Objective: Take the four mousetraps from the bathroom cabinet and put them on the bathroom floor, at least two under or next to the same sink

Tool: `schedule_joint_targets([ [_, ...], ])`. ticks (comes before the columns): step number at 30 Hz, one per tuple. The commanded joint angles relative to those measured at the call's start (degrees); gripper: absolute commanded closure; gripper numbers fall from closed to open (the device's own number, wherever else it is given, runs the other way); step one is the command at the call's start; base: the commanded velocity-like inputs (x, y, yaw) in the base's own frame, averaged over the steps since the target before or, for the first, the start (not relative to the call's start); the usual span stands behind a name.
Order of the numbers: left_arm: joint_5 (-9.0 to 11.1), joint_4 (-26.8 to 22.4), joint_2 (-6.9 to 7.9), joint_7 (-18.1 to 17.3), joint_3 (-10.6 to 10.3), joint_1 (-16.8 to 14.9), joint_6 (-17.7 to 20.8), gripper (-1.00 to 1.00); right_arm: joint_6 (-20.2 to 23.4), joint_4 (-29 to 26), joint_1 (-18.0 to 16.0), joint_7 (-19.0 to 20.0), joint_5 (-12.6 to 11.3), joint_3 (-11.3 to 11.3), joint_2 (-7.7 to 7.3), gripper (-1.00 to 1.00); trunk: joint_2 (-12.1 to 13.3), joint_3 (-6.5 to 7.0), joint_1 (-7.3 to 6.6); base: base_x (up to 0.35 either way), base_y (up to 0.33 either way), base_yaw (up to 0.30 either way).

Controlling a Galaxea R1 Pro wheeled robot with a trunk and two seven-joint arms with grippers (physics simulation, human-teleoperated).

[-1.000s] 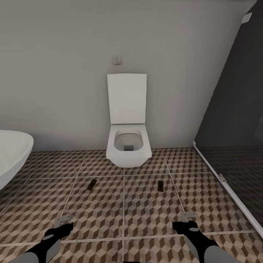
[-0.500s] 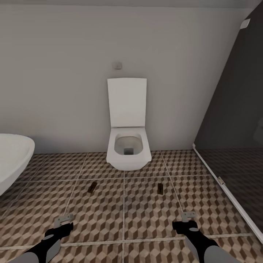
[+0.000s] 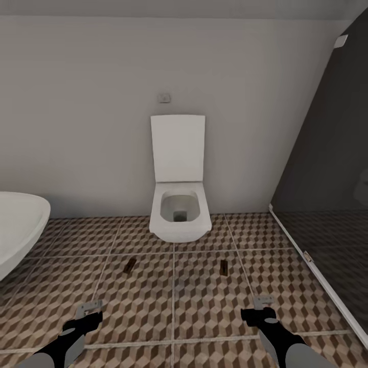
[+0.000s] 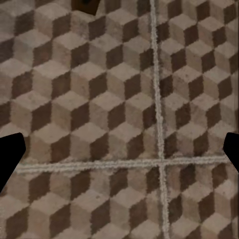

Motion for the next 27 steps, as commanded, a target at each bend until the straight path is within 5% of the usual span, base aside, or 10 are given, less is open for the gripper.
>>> schedule_joint_targets([
  [1, 0.44, -0.01, 0.01, 0.23, -0.5, -0.02, -0.14, -1.0, -0.16, 0.03, -0.04, -0.06, 0.6, -0.38, 0.02, -1.0, 0.4, 0.14, -0.24, 0.0, 0.0, 0.0],
  [27, 0.44, -0.13, 0.03, 0.23, -0.41, -0.02, -0.81, -1.0, -1.36, -0.7, -0.04, -1.26, 0.66, -0.83, 0.37, -1.0, 10.83, 4.81, -5.95, 0.0, 0.0, 0.0],
])
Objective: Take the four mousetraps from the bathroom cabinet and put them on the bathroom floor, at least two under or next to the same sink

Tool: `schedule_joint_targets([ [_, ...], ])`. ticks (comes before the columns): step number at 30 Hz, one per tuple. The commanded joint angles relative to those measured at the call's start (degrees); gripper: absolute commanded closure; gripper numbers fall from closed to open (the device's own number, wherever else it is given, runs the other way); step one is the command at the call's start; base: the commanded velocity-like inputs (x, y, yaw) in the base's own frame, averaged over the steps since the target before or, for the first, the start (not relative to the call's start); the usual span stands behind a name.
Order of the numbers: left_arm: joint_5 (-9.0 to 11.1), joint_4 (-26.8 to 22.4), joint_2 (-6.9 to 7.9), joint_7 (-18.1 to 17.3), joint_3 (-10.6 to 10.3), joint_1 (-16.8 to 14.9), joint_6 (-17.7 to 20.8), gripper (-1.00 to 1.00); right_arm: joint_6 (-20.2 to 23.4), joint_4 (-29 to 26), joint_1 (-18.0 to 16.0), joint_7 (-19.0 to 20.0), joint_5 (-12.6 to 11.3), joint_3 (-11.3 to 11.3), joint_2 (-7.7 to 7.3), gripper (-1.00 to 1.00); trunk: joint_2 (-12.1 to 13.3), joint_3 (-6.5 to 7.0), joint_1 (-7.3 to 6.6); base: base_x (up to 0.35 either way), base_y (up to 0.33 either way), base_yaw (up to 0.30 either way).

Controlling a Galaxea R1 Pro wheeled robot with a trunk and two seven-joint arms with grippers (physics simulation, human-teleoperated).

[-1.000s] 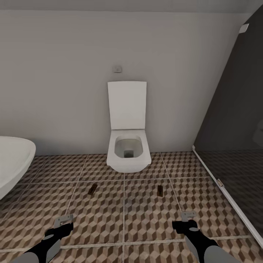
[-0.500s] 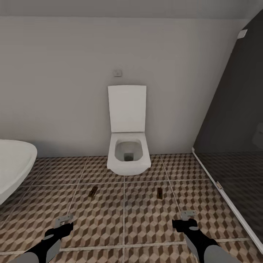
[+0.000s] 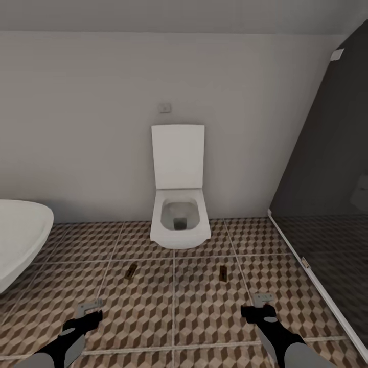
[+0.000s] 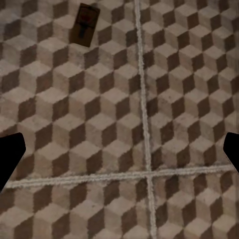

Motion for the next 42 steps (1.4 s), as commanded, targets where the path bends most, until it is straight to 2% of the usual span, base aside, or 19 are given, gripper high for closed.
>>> schedule_joint_targets([
  [1, 0.42, 0.02, 0.02, 0.24, -0.49, -0.02, -0.42, -1.0, -0.42, 0.09, -0.05, -0.23, 0.62, -0.46, 0.04, -1.0, 0.4, 0.14, -0.23, 0.0, 0.0, 0.0],
  [23, 0.32, 0.55, -0.06, 0.24, -0.65, -0.02, -2.27, -1.0, -0.26, 0.16, -0.05, -6.09, 0.4, -0.51, 0.34, -1.0, 9.22, 4.09, -5.07, 0.0, 0.0, 0.0],
  [42, 0.28, 0.8, -0.51, 0.16, -0.67, -0.02, -2.21, -1.0, -0.12, 1.26, -0.05, -7.39, 0.31, -0.3, -0.02, -1.0, 16.84, 7.5, -9.24, 0.0, 0.0, 0.0],
])
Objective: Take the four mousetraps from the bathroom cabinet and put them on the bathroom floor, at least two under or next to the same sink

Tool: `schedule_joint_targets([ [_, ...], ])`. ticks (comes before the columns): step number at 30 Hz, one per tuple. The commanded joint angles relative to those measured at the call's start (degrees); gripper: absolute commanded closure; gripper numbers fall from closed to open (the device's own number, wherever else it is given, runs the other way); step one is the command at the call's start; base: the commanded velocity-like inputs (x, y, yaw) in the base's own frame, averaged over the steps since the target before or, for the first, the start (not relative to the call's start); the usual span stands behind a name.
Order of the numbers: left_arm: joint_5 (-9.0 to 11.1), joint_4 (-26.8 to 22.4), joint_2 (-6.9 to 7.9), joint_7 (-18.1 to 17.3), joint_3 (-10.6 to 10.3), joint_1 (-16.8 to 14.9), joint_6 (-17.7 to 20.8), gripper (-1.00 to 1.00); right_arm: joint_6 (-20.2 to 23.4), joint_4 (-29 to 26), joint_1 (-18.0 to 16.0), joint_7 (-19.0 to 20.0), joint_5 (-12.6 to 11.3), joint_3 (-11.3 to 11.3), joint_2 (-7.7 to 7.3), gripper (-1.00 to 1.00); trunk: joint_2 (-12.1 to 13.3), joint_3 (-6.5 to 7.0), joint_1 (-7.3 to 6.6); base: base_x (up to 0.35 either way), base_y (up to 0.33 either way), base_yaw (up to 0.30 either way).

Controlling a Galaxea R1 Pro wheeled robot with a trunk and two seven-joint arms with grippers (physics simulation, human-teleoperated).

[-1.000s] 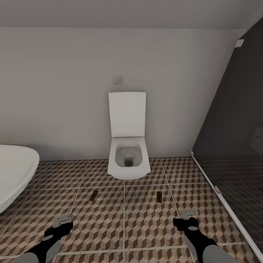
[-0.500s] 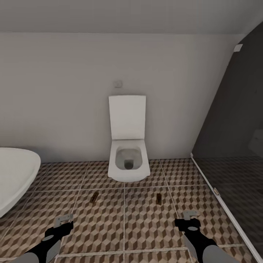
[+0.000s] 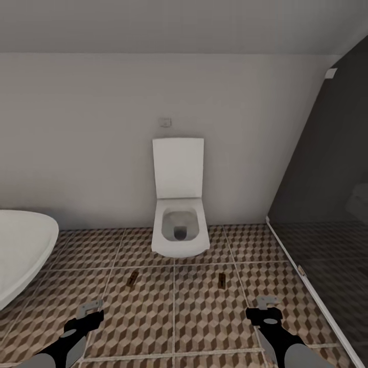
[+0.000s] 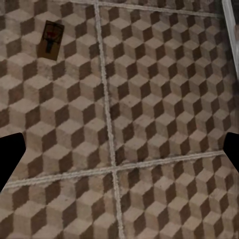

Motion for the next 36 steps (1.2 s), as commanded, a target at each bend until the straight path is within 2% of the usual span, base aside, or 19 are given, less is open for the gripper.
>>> schedule_joint_targets([
  [1, 0.42, 0.0, 0.02, 0.23, -0.5, -0.02, -0.14, -1.0, -0.26, 0.1, -0.05, -0.07, 0.54, -0.48, 0.02, -1.0, 0.4, 0.14, -0.23, 0.0, 0.0, 0.0],
  [12, 0.6, 0.45, -0.06, 0.23, -0.5, -0.02, -0.03, -1.0, -0.23, 0.47, -0.05, -0.1, 0.54, -0.47, -0.2, -1.0, 4.81, 2.12, -2.65, 0.0, 0.0, 0.0],
  [29, 0.87, 4.76, -0.32, 0.14, -0.38, -0.02, -0.12, -1.0, -0.23, 2.38, -0.05, -0.16, 0.74, -0.34, -0.42, -1.0, 11.63, 5.17, -6.38, 0.0, 0.0, 0.0],
  [36, 1.02, 6.06, -0.27, 0.14, -0.33, -0.02, -0.19, -1.0, -0.3, 5.08, -0.05, -0.17, 0.79, -0.32, -0.59, -1.0, 14.43, 6.42, -7.92, 0.0, 0.0, 0.0],
])
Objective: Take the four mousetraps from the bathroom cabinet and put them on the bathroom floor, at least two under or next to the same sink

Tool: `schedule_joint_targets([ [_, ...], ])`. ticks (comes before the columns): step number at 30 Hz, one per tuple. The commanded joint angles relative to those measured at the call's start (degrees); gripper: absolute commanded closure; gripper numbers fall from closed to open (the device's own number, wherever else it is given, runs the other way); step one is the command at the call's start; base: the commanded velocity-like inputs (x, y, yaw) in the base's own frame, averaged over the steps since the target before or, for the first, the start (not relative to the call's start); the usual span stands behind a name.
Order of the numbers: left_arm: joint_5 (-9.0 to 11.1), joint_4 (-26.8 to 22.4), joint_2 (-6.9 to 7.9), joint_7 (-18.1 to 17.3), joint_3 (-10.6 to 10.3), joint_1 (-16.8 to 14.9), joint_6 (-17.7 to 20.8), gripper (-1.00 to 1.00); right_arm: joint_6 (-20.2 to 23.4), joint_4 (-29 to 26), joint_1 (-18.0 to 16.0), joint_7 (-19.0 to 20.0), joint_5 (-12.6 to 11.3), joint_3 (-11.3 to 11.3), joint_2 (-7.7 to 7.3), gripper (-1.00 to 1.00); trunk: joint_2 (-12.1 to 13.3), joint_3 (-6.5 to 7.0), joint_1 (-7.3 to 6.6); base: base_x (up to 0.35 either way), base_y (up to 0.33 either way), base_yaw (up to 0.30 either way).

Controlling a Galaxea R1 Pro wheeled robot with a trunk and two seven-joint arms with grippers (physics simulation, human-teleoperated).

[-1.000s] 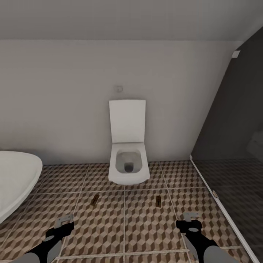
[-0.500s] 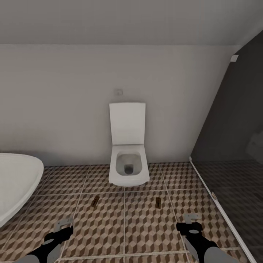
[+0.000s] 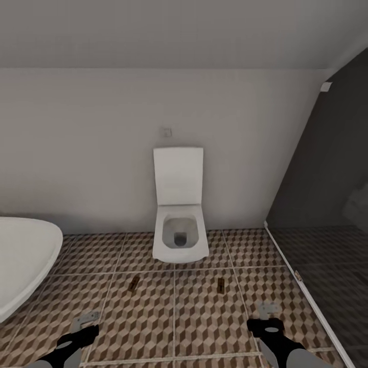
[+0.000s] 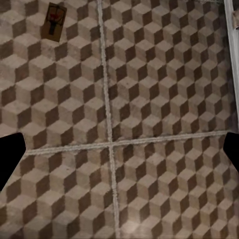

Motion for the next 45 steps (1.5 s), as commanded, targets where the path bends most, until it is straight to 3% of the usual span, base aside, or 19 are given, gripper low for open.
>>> schedule_joint_targets([
  [1, 0.4, 0.11, 0.01, 0.18, -0.47, -0.02, -0.1, -1.0, -0.26, 0.11, -0.05, -0.11, 0.5, -0.48, 0.01, -1.0, 0.39, 0.14, -0.23, 0.0, 0.0, 0.0],
  [14, 0.5, 0.54, -0.03, 0.29, -0.47, 0.3, 0.09, -1.0, -0.62, 5.51, 0.04, -0.14, 0.44, -0.43, -0.09, -1.0, 5.61, 2.47, -3.09, 0.0, 0.0, 0.0],
  [26, 0.55, 0.8, -0.03, 0.27, -0.46, 1.45, 0.19, -1.0, -1.01, 6.73, -0.09, -0.06, 0.42, -0.42, -1.35, -1.0, 10.42, 4.63, -5.72, 0.0, 0.0, 0.0],
  [45, 0.54, 1.22, -0.37, 0.24, -0.48, 6.13, 0.8, -1.0, -0.9, 6.85, 7.75, -0.01, 0.38, -0.39, -1.5, -1.0, 18.04, 8.04, -9.89, 0.0, 0.0, 0.0],
])
